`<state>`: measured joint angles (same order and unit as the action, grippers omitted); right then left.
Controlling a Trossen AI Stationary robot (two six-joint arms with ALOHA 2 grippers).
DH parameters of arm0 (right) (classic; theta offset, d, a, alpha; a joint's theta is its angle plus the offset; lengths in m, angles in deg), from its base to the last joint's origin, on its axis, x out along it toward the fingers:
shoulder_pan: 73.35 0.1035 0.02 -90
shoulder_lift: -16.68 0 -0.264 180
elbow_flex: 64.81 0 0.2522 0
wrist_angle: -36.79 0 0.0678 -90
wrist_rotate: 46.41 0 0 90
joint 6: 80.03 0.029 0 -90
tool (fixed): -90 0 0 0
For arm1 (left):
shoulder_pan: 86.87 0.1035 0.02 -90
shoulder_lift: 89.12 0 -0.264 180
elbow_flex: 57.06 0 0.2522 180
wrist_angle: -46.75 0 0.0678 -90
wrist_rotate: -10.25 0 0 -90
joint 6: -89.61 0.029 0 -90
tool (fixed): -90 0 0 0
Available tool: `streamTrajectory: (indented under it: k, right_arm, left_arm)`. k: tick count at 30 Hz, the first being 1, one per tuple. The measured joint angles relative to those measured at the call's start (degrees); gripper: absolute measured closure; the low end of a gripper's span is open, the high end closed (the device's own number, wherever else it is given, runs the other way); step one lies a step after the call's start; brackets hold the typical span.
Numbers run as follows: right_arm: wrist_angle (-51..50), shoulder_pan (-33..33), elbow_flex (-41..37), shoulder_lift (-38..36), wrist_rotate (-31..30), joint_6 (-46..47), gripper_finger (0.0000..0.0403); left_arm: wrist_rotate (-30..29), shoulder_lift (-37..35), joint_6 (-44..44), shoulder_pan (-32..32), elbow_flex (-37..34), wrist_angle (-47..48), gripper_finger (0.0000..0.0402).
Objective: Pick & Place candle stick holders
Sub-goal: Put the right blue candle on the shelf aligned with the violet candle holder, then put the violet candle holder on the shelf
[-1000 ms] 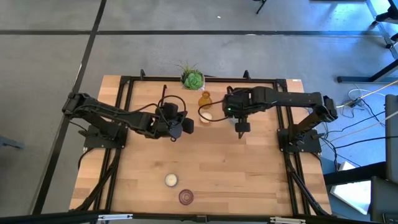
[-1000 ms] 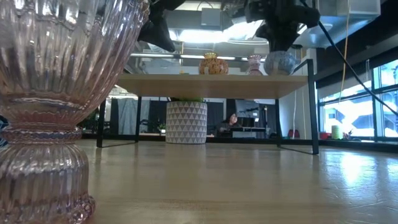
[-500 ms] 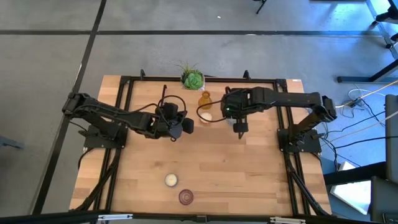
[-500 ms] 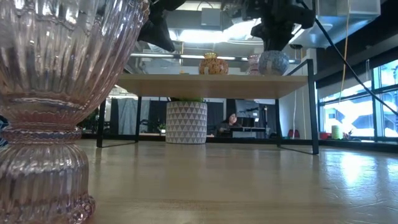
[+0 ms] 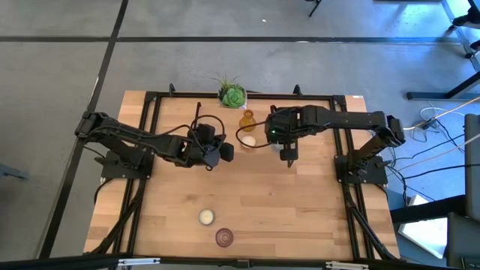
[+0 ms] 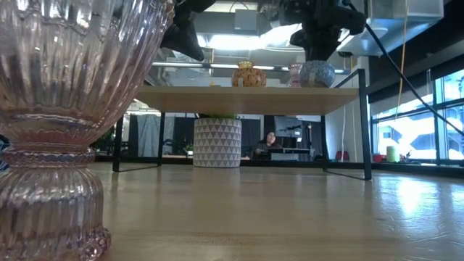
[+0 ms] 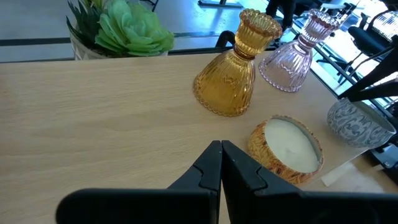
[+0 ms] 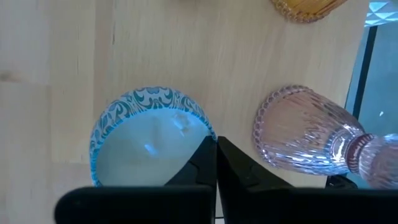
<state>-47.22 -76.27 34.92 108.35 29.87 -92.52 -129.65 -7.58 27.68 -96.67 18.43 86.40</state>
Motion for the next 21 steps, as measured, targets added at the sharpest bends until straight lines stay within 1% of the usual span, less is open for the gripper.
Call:
streamTrajectory:
  k: [9,13,21]
  right_arm:
    - [0.23,0.00,-0.01,-0.01,0.22,-0.39,0.0378]
    - [0.25,-0.02,0.01,-0.01,-0.08,-0.41,0.0374]
    - [0.62,0.04,0.01,-0.01,-6.48,0.02,0.0372]
  left_arm:
    - [0.07,0.00,0.13,0.00,0.00,0.00,0.0399]
    - [0.07,0.00,0.15,0.00,0.00,0.00,0.0399]
    - [0.09,0.00,0.17,0.00,0.00,0.00,0.0399]
